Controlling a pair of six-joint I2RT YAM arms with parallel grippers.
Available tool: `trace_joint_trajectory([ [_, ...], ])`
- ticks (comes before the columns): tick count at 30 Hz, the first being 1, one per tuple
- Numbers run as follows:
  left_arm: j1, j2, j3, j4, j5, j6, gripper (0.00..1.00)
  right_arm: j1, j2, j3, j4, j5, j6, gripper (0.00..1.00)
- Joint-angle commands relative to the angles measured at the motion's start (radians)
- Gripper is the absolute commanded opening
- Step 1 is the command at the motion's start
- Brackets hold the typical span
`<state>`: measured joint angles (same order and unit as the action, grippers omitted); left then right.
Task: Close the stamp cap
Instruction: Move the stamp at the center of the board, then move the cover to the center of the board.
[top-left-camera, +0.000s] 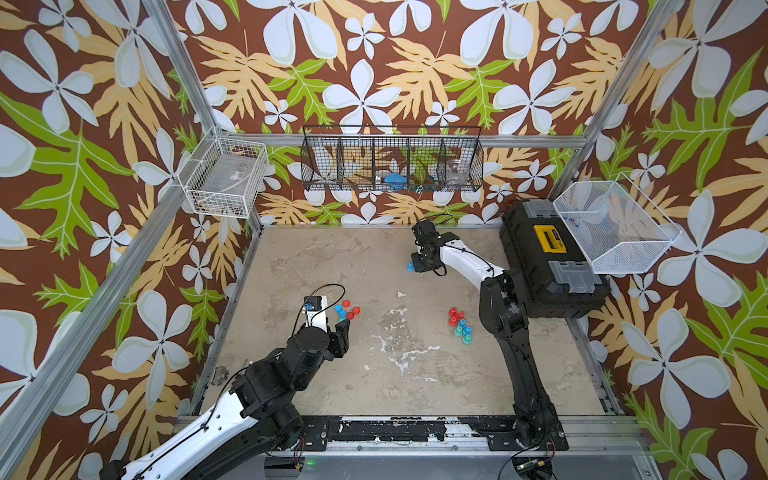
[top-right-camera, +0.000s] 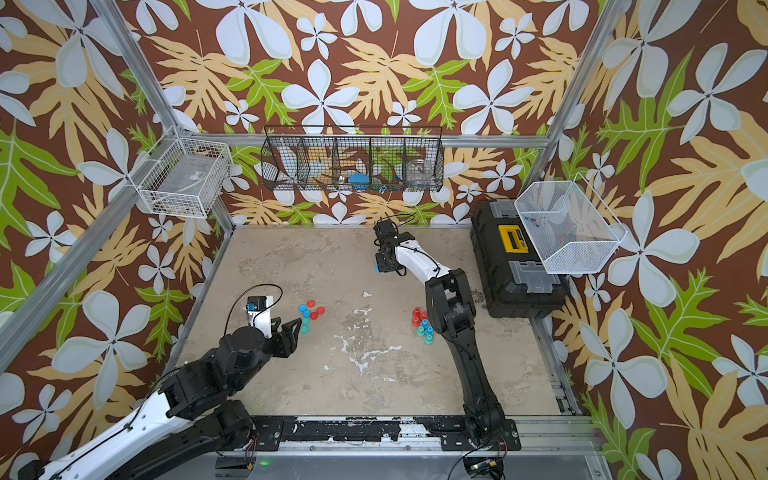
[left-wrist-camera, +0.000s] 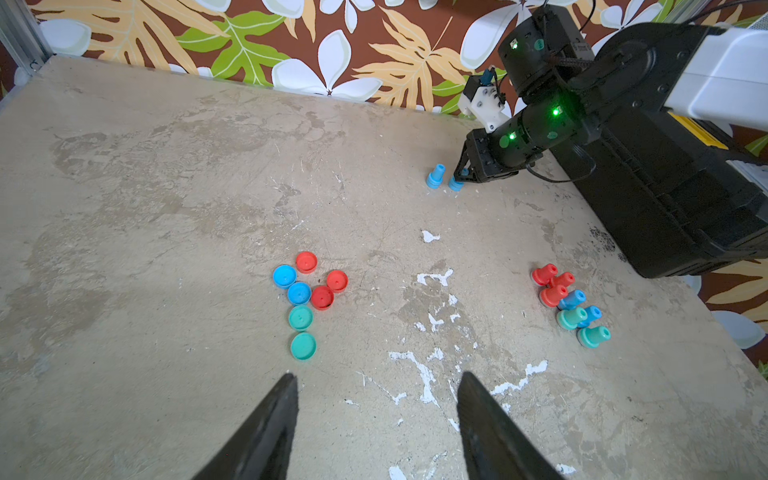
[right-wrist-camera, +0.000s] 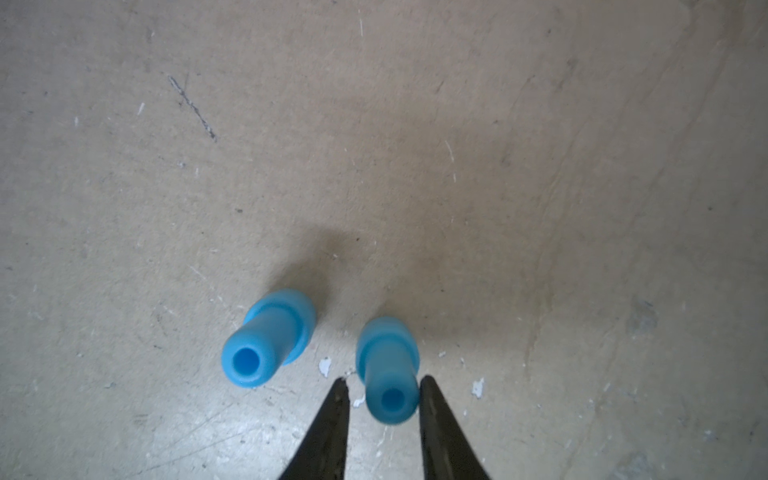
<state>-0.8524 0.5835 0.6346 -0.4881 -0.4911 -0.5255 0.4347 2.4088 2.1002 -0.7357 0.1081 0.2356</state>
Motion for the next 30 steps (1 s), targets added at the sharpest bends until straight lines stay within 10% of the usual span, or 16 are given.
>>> trace_joint_trajectory([
  [1,0.002,-0.001,-0.001,0.014,-0.002,0.001,0.63,0.000,-0.020,-0.006,-0.014,0.000,-0.001,0.35],
  [10,0.001,0.018,-0.003,0.014,-0.012,-0.001,0.63,0.007,-0.127,-0.089,-0.025,0.018,0.006,0.37],
  [24,0.037,0.170,0.054,0.039,0.074,-0.062,0.63,0.149,-0.964,-0.957,0.219,-0.012,0.084,0.39],
  [30,0.315,0.388,0.067,0.209,0.413,-0.053,0.60,0.179,-1.249,-1.188,0.219,-0.021,0.146,0.39],
])
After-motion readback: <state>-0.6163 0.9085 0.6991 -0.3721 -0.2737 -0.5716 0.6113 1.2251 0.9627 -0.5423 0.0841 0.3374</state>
